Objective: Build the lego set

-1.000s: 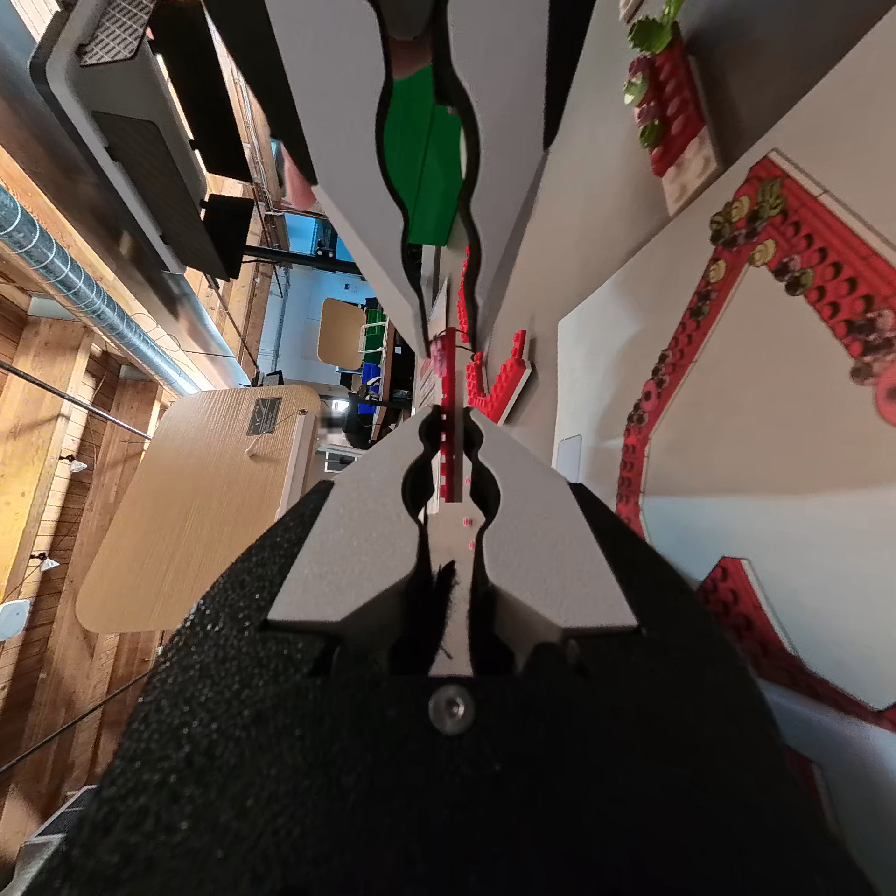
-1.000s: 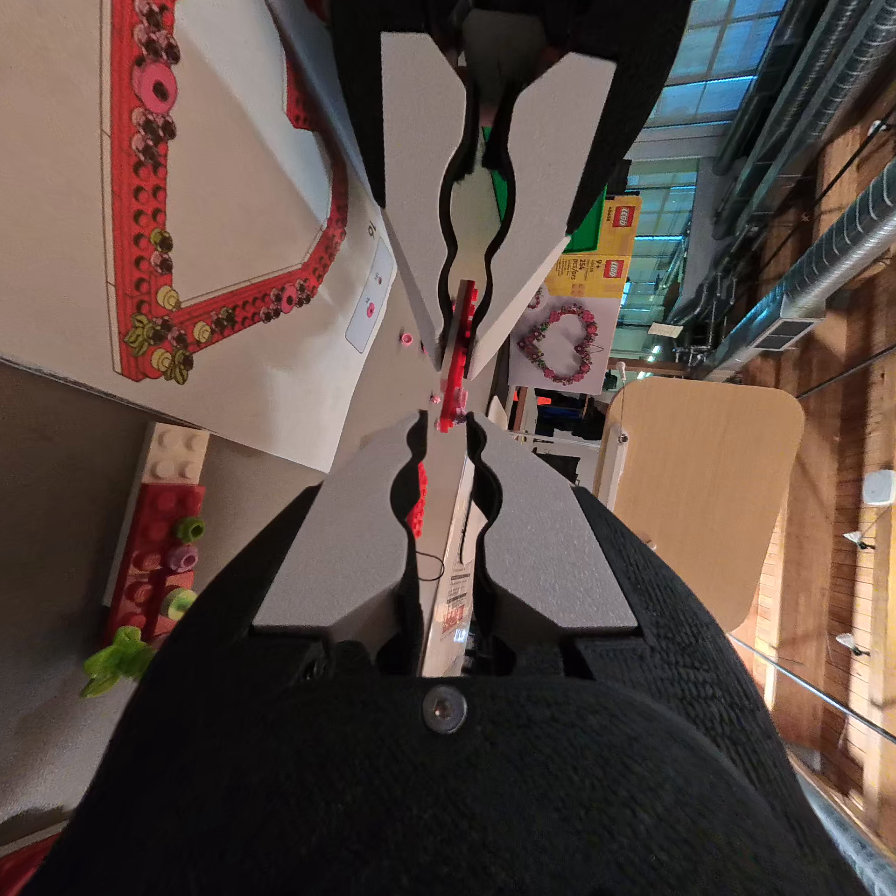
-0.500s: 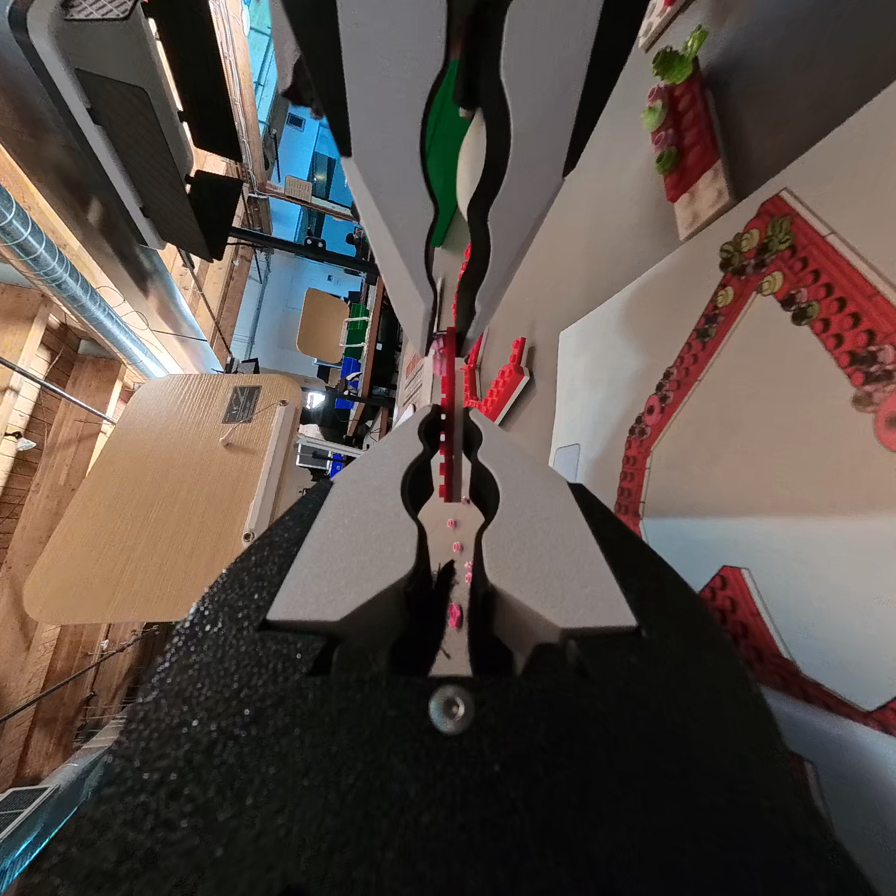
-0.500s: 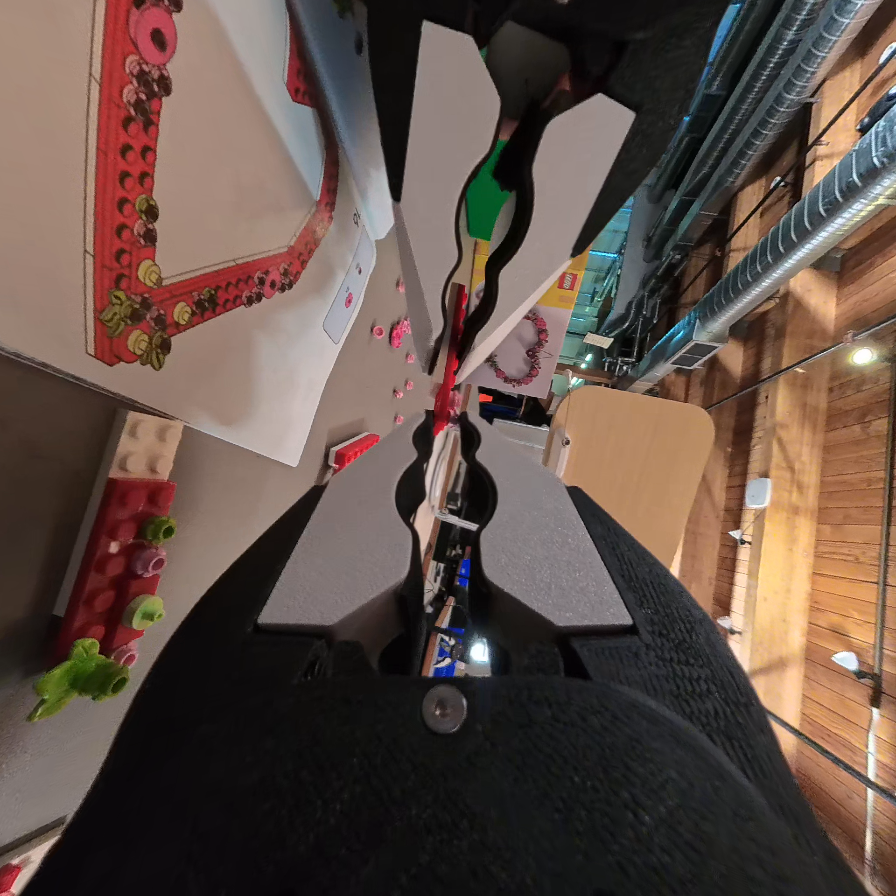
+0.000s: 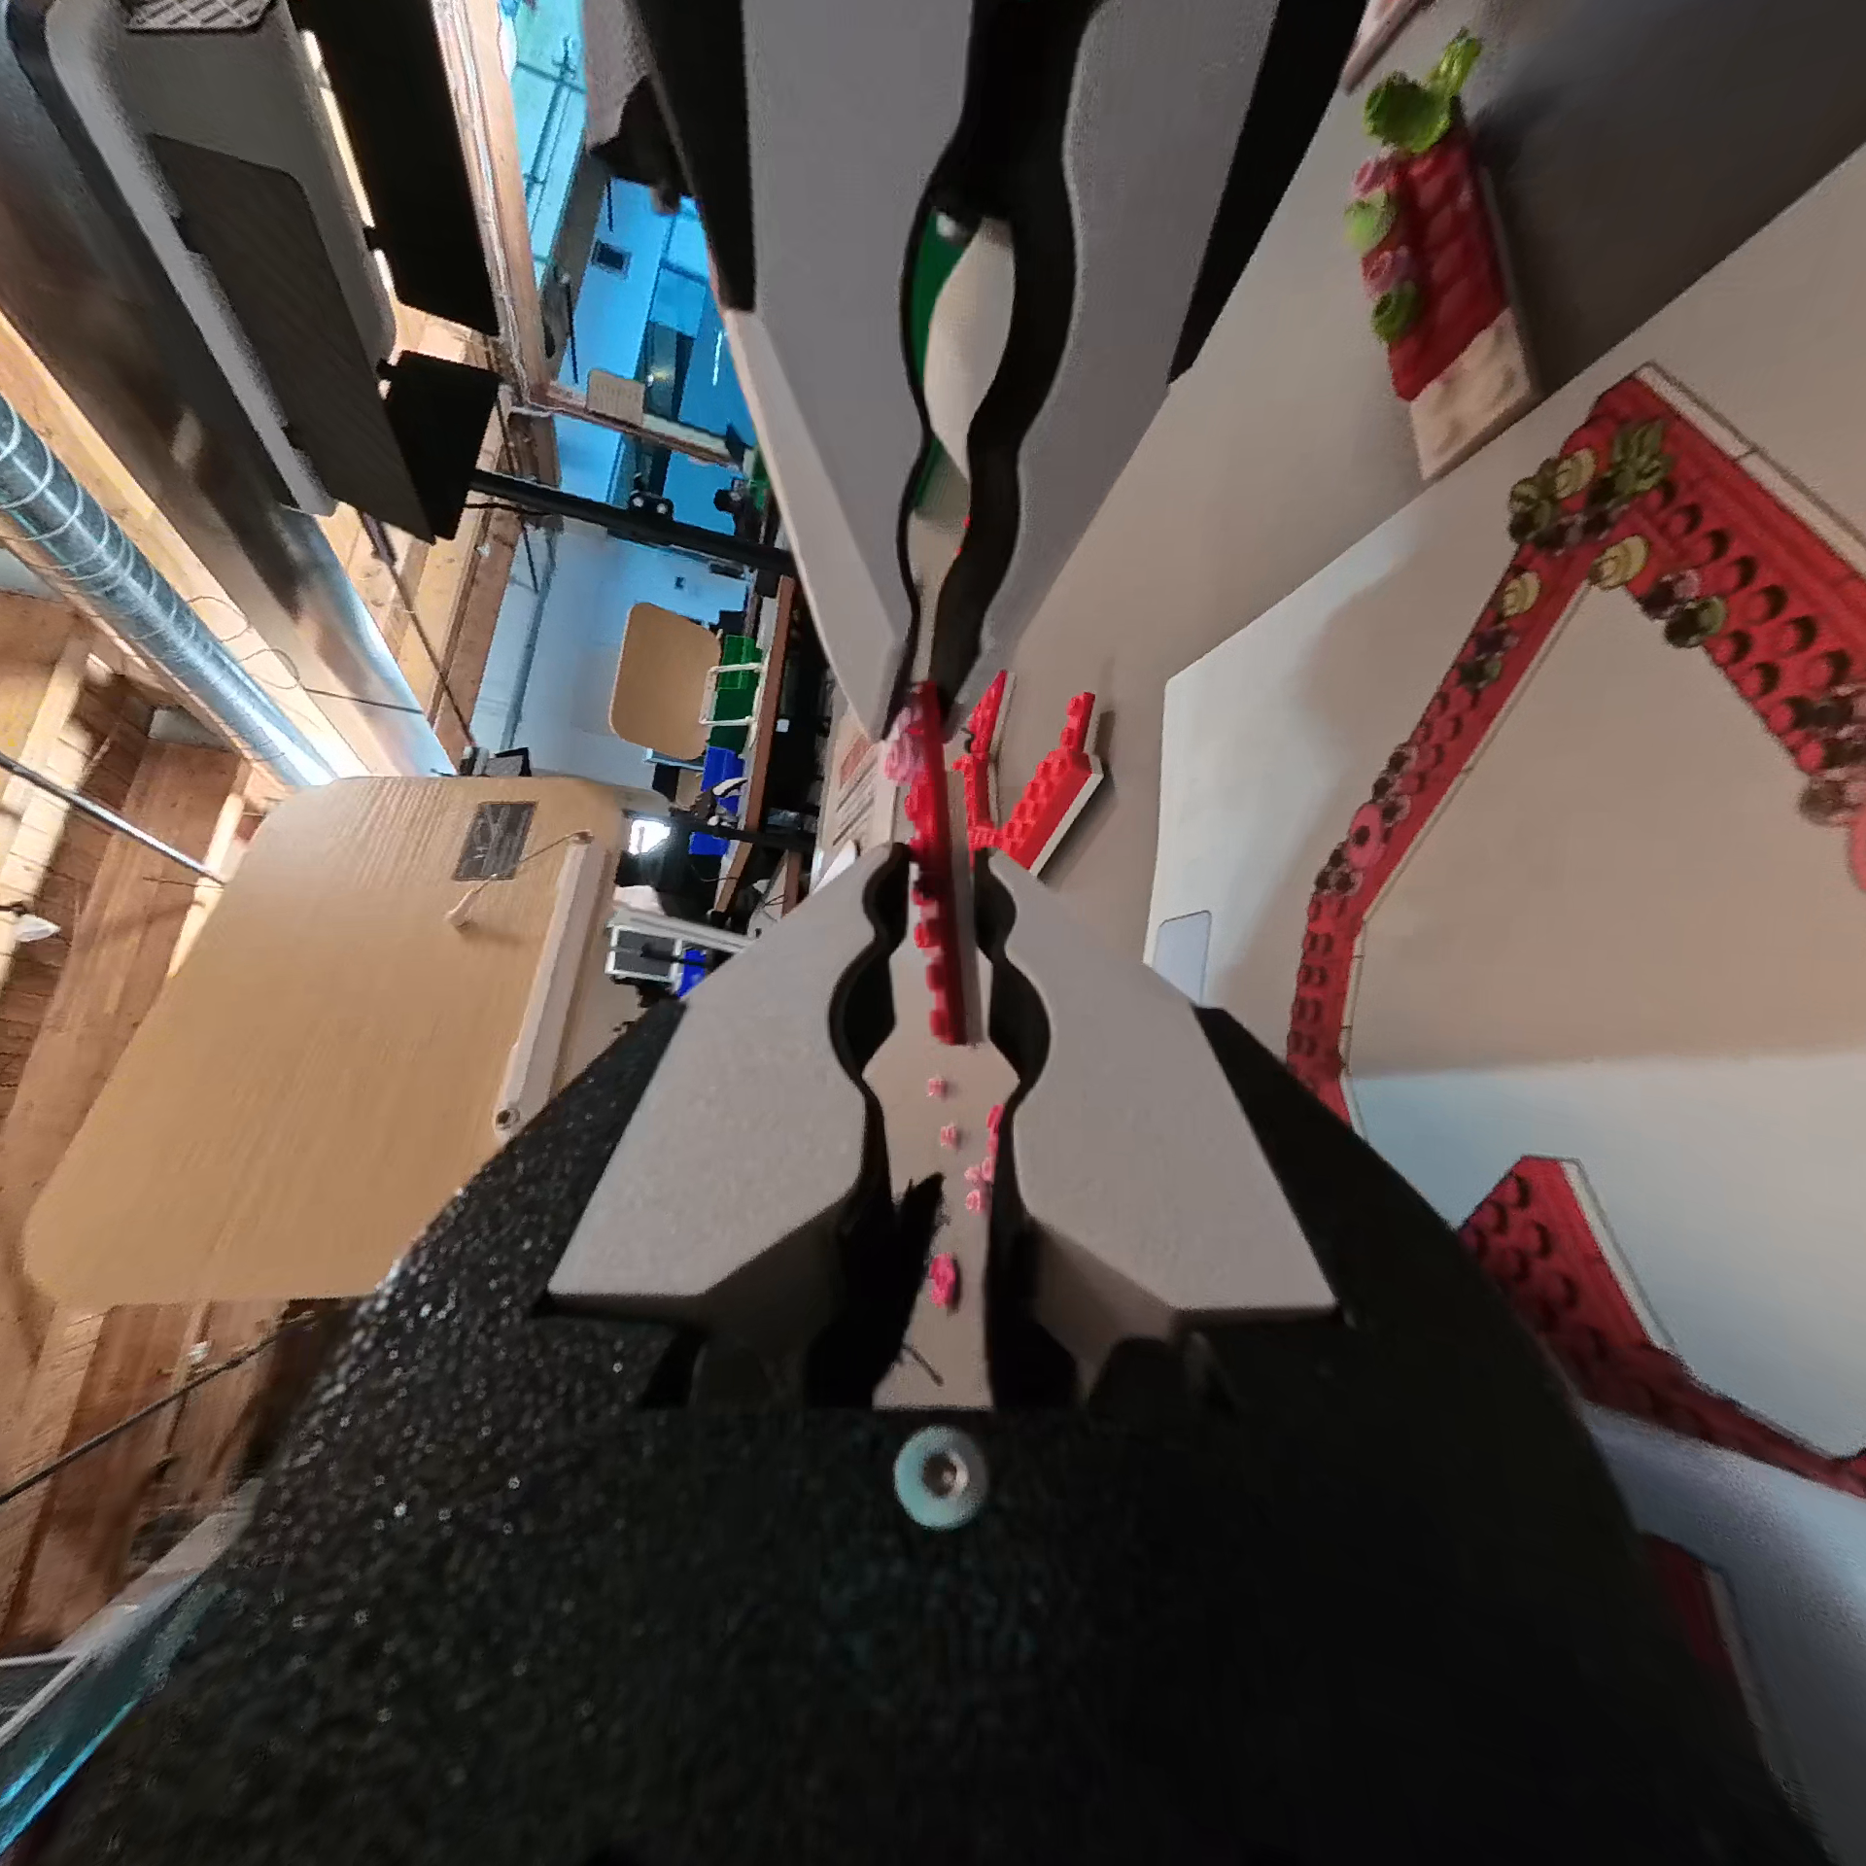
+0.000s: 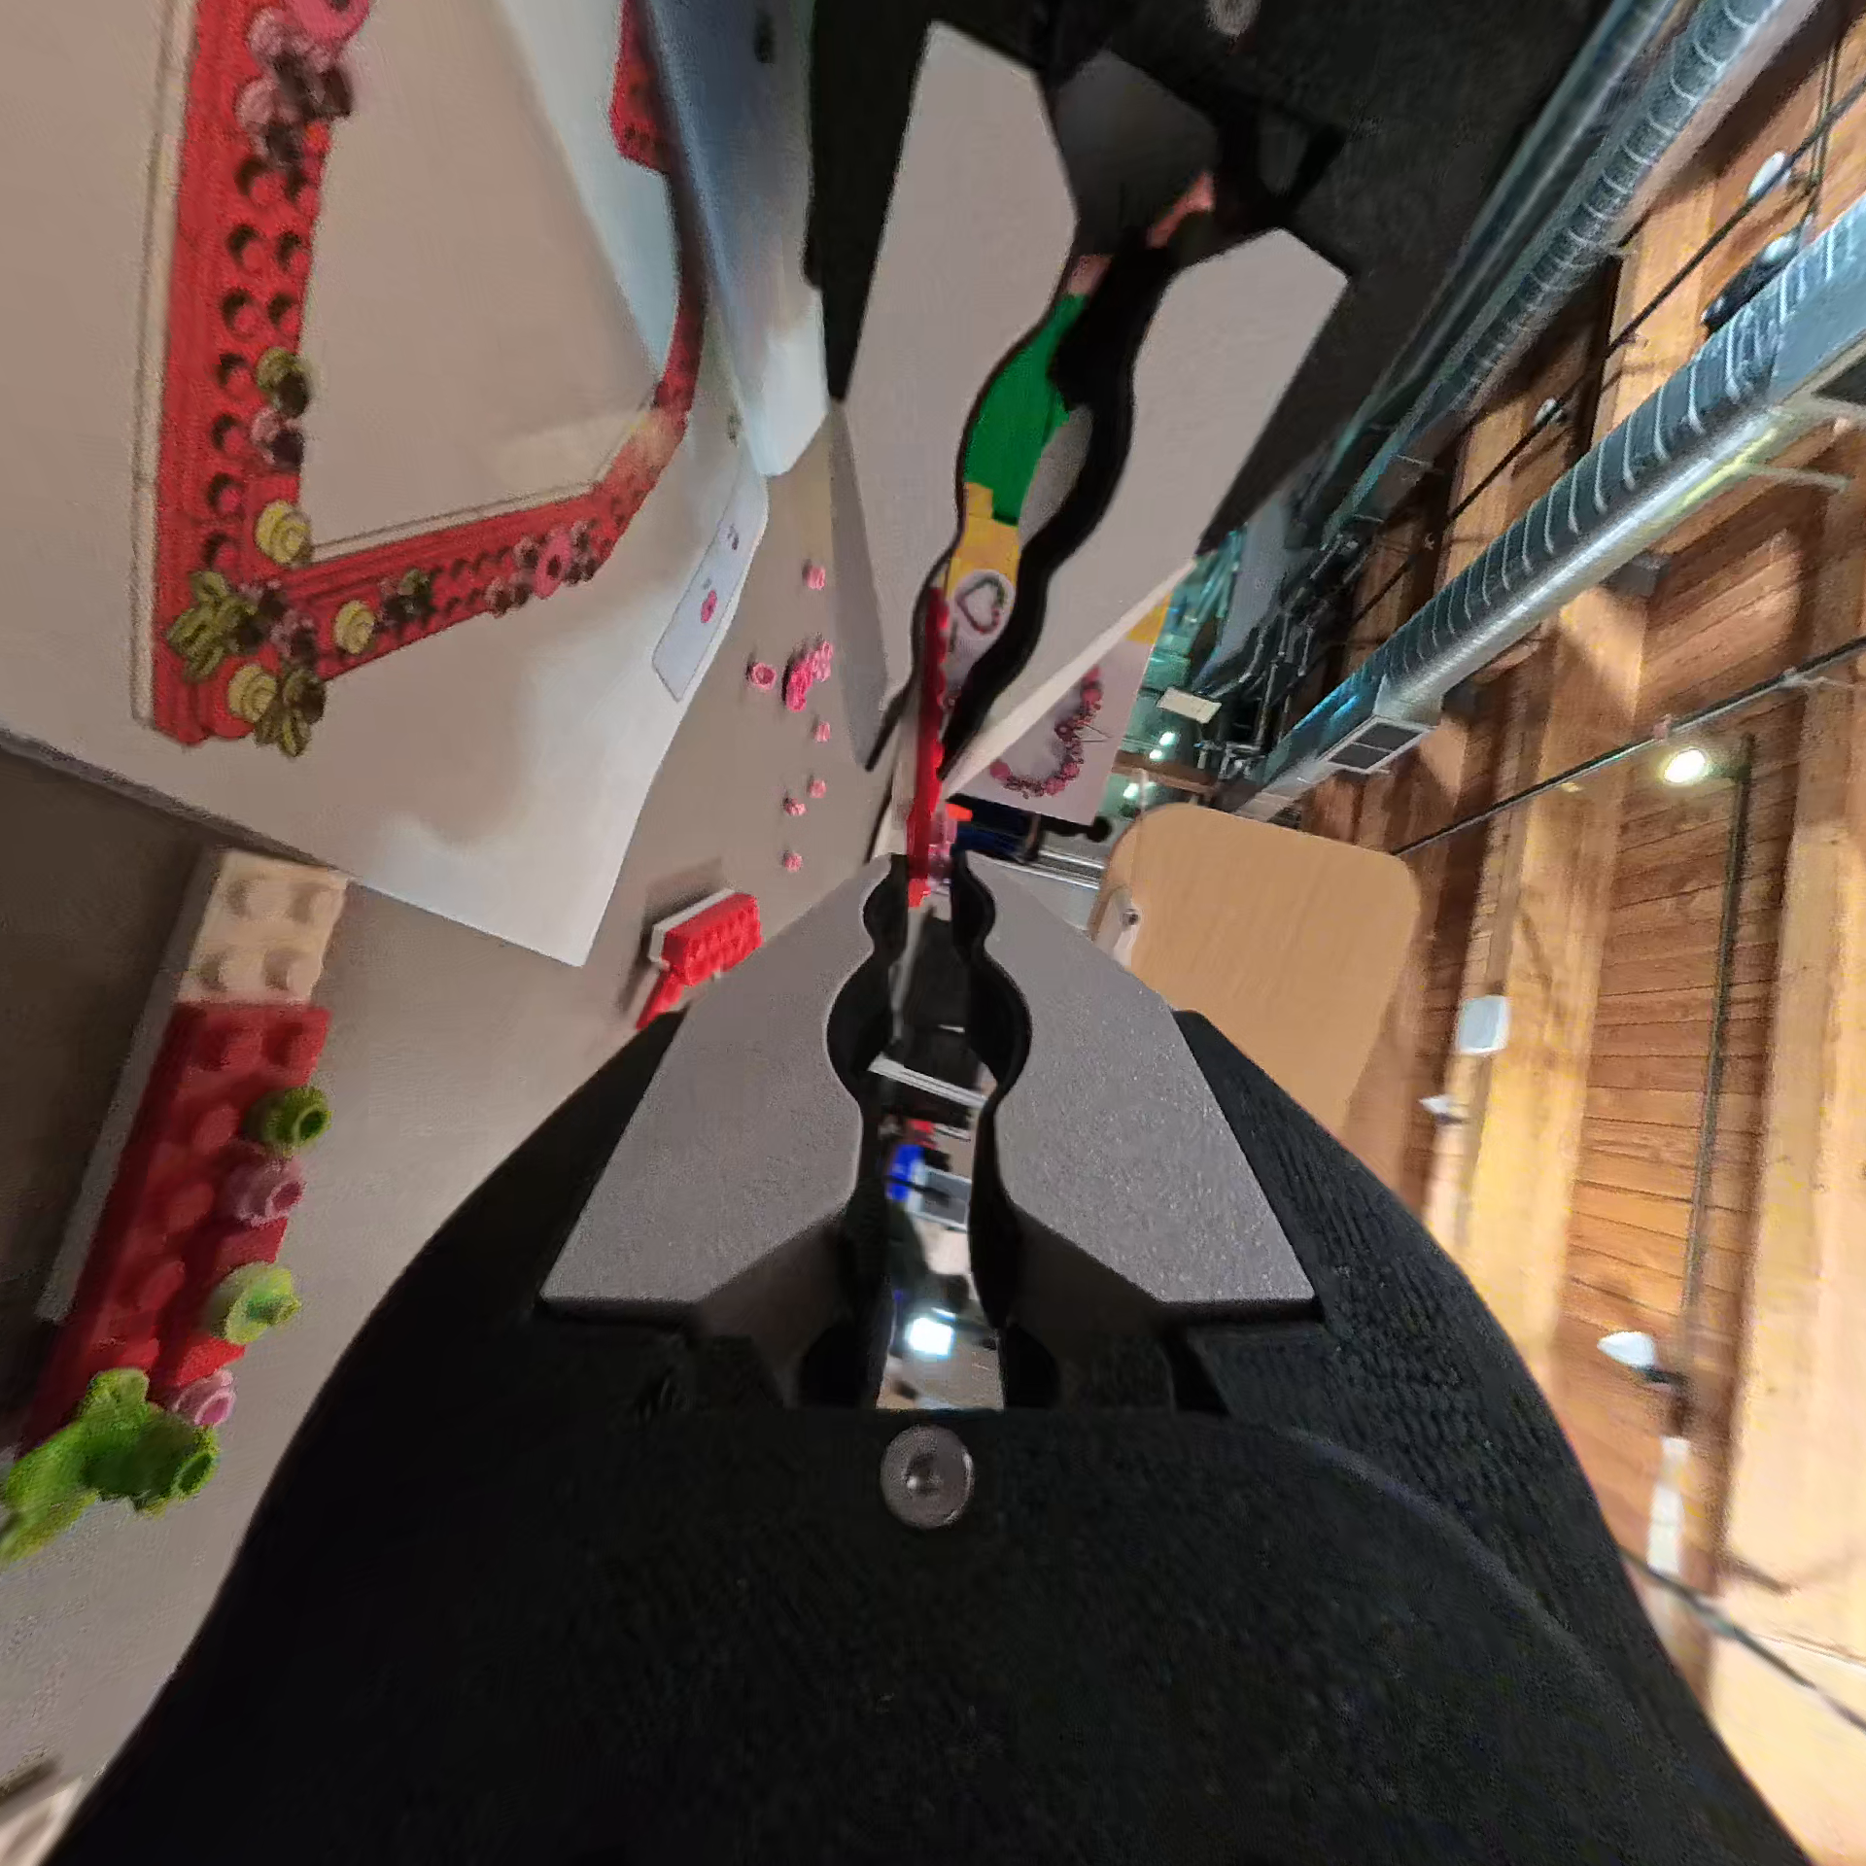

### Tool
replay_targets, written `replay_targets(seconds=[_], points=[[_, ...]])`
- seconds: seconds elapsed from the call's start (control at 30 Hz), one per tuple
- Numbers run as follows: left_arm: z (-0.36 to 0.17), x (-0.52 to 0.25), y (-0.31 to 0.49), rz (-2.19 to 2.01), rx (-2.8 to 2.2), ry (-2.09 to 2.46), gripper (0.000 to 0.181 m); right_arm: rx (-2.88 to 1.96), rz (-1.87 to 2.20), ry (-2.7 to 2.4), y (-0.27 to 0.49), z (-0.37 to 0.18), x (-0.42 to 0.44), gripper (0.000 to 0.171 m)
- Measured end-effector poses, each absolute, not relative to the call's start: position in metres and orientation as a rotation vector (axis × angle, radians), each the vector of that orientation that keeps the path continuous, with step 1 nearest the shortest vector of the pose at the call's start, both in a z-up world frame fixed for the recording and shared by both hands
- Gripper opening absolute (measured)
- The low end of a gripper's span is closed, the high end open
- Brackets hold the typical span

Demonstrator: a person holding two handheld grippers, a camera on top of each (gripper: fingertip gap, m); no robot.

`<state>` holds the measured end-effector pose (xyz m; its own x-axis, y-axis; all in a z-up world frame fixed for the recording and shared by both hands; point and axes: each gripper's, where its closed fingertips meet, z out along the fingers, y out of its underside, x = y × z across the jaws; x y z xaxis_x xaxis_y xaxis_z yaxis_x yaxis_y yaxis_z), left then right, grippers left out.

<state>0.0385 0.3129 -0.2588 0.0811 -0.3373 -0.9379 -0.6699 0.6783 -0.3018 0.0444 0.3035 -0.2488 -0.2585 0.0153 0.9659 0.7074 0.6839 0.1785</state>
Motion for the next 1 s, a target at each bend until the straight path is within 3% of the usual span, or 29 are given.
replay_targets(seconds=[0.17,0.33,0.43,0.53,0.67,1.0], points=[[-0.26,0.033,0.316,0.23,-0.928,1.52,0.032,-0.726,-0.531,-1.652,0.306,-0.237,0.048,0.005],[-0.257,0.032,0.317,0.349,-0.868,1.519,0.027,-0.716,-0.508,-1.66,0.304,-0.235,0.05,0.006],[-0.25,0.03,0.317,0.408,-0.819,1.491,0.006,-0.702,-0.513,-1.675,0.304,-0.238,0.05,0.006],[-0.248,0.026,0.32,0.4,-0.841,1.483,0.005,-0.746,-0.456,-1.69,0.304,-0.242,0.047,0.007],[-0.243,0.019,0.325,0.401,-0.854,1.444,0.005,-0.952,-0.281,-1.603,0.31,-0.235,0.052,0.028],[-0.227,0.002,0.341,0.418,-0.922,1.293,0.005,-1.234,-0.126,-0.912,0.368,-0.177,0.191,0.03]])
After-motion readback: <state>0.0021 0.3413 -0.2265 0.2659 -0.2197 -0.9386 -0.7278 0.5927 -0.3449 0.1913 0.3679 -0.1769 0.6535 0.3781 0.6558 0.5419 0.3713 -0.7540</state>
